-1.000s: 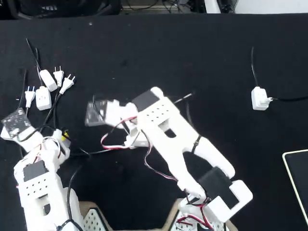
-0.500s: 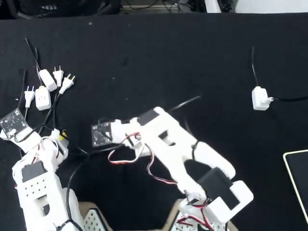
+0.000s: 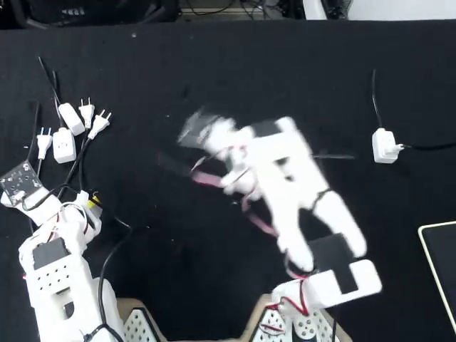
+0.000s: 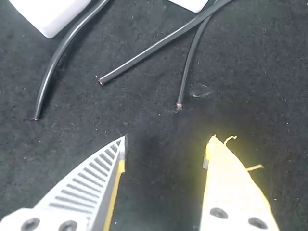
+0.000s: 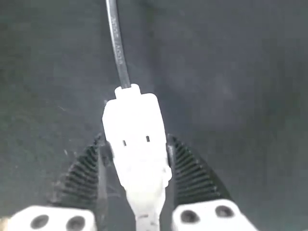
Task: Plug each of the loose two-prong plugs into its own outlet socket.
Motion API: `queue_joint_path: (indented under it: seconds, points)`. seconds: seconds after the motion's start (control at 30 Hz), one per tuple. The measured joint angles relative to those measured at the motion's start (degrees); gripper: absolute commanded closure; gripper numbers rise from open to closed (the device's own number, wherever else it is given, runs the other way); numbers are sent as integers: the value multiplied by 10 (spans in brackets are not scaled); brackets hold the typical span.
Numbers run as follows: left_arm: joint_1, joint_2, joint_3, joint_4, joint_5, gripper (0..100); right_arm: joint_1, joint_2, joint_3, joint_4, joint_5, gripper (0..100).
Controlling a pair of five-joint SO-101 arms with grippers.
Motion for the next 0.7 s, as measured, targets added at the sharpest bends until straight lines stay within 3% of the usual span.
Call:
queue_joint_path:
  seconds: [0.17,0.33,0.7]
  points:
    - [0,0,0,0,0,734,159,7,-140,109,-142,988]
    - [0,0,0,0,0,734,272,71,-236,131,-236,987]
    - [0,0,0,0,0,734,357,321,-451,137,-313,987]
